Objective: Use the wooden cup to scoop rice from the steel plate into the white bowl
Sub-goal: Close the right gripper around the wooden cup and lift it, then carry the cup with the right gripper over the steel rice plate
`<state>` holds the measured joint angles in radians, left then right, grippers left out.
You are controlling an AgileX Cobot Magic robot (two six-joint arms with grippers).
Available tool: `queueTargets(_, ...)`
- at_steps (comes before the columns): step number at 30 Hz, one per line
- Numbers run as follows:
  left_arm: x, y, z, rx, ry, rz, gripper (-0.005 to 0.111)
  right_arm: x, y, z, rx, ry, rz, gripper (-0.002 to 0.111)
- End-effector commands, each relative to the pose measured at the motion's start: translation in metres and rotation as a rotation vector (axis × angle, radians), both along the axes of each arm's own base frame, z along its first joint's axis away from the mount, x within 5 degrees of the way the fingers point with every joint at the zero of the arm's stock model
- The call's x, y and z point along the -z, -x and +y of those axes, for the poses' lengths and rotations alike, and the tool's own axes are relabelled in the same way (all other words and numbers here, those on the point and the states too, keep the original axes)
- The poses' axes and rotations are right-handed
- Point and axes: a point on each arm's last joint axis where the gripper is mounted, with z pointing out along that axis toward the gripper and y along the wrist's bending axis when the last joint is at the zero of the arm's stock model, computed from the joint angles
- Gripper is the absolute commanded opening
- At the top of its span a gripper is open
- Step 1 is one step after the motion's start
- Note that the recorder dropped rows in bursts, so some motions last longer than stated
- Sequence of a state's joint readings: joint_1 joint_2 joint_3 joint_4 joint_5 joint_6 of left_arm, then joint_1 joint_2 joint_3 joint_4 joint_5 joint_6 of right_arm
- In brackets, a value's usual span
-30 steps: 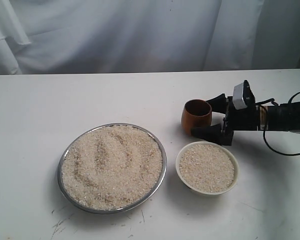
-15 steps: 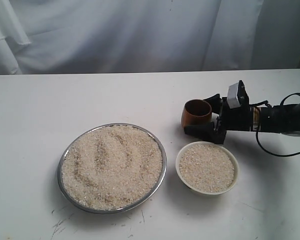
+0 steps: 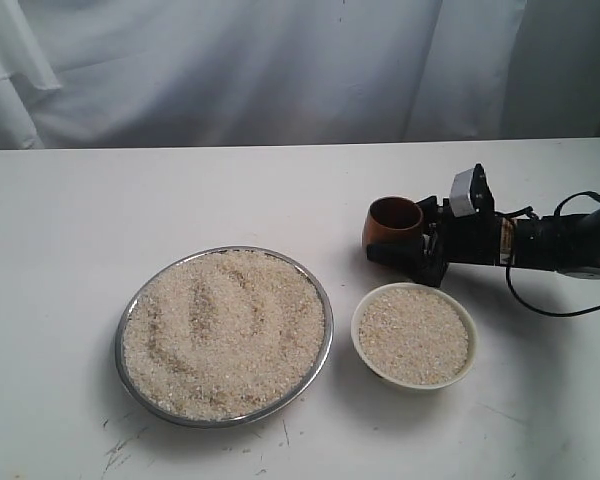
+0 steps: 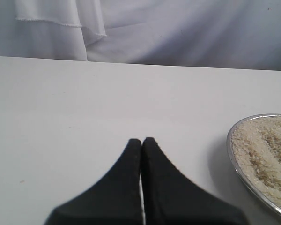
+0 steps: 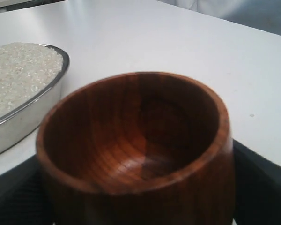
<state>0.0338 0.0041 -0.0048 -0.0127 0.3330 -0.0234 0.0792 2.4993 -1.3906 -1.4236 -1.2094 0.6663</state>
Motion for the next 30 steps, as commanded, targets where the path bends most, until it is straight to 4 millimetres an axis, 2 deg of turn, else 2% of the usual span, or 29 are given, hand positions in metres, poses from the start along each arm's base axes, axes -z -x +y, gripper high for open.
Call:
queueTargets(1, 0.000, 0.000, 0.000, 0.003, -0.001, -0.013, 0.000, -0.005, -0.002, 0.001, 0.009, -0.021, -0.006, 0.057)
queueTargets(6, 0.000, 0.000, 0.000, 0.003, -0.001, -0.013, 0.000, -0.005, -0.003, 0.001, 0.011, -0.020, -0.028, 0.043)
queueTargets(8, 0.000, 0.000, 0.000, 0.003, -0.001, -0.013, 0.000, -0.005, -0.003, 0.001, 0.011, -0.020, -0.028, 0.032)
queueTargets(9, 0.000, 0.000, 0.000, 0.003, -0.001, -0.013, 0.000, -0.006, -0.003, 0.001, 0.019, -0.025, -0.030, 0.017)
queueTargets(11, 0.000, 0.000, 0.000, 0.003, -0.001, -0.013, 0.000, -0.015, -0.011, -0.001, 0.107, -0.079, -0.029, 0.000)
queueTargets(12, 0.000, 0.000, 0.000, 0.003, -0.001, -0.013, 0.000, -0.017, -0.014, -0.002, 0.138, -0.102, -0.016, 0.000)
queueTargets(13, 0.000, 0.000, 0.000, 0.003, -0.001, -0.013, 0.000, -0.033, -0.020, -0.003, 0.184, -0.138, -0.038, 0.000)
queueTargets(14, 0.000, 0.000, 0.000, 0.003, -0.001, -0.013, 0.000, -0.040, -0.022, -0.004, 0.200, -0.127, -0.052, 0.000)
queueTargets(17, 0.000, 0.000, 0.000, 0.003, -0.001, -0.013, 0.000, -0.076, -0.026, -0.001, 0.227, 0.017, -0.102, 0.000)
queueTargets(21, 0.000, 0.000, 0.000, 0.003, -0.001, -0.013, 0.000, -0.130, -0.019, 0.013, 0.222, 0.111, -0.164, 0.000)
queueTargets(24, 0.000, 0.000, 0.000, 0.003, -0.001, -0.013, 0.000, -0.175, -0.007, 0.034, 0.247, 0.222, -0.263, 0.000)
queueTargets(26, 0.000, 0.000, 0.000, 0.003, -0.001, -0.013, 0.000, -0.193, 0.002, 0.045, 0.243, 0.288, -0.308, 0.000)
queueTargets(30, 0.000, 0.000, 0.000, 0.003, -0.001, -0.013, 0.000, -0.215, 0.022, 0.069, 0.203, 0.411, -0.393, 0.000)
